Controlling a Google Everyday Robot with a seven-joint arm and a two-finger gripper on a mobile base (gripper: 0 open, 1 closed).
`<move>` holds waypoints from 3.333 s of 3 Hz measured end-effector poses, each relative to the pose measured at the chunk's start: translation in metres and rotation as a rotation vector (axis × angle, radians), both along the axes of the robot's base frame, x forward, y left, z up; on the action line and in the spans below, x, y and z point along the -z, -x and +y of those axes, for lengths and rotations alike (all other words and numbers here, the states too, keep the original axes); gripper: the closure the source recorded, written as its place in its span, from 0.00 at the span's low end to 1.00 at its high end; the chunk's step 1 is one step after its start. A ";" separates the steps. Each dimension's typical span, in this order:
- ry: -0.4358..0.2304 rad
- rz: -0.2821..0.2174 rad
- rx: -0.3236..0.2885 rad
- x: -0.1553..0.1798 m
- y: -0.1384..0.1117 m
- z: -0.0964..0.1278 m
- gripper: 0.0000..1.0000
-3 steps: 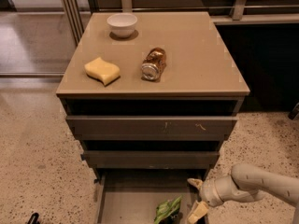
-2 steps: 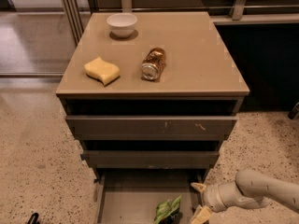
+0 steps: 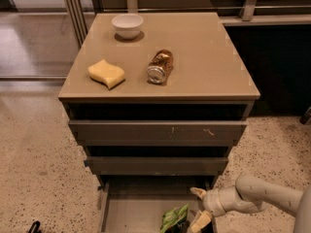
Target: Pick green rice chip bag from bottom drawer and place on counter
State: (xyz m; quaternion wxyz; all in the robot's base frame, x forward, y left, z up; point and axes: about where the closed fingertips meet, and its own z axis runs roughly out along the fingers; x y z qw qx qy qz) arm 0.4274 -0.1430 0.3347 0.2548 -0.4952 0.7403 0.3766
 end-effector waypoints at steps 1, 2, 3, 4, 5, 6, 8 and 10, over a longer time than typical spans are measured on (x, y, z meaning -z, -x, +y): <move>-0.019 -0.005 -0.034 0.007 -0.014 0.011 0.00; -0.029 0.002 -0.069 0.016 -0.026 0.024 0.00; -0.030 0.028 -0.087 0.028 -0.030 0.028 0.00; -0.031 0.050 -0.095 0.037 -0.030 0.030 0.00; -0.031 0.082 -0.095 0.050 -0.028 0.029 0.00; -0.029 0.102 -0.091 0.058 -0.026 0.026 0.00; -0.030 0.121 -0.081 0.066 -0.024 0.023 0.42; -0.030 0.121 -0.081 0.066 -0.024 0.023 0.89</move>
Offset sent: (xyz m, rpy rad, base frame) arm 0.0455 0.0394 -0.0268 0.0358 0.0082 0.1155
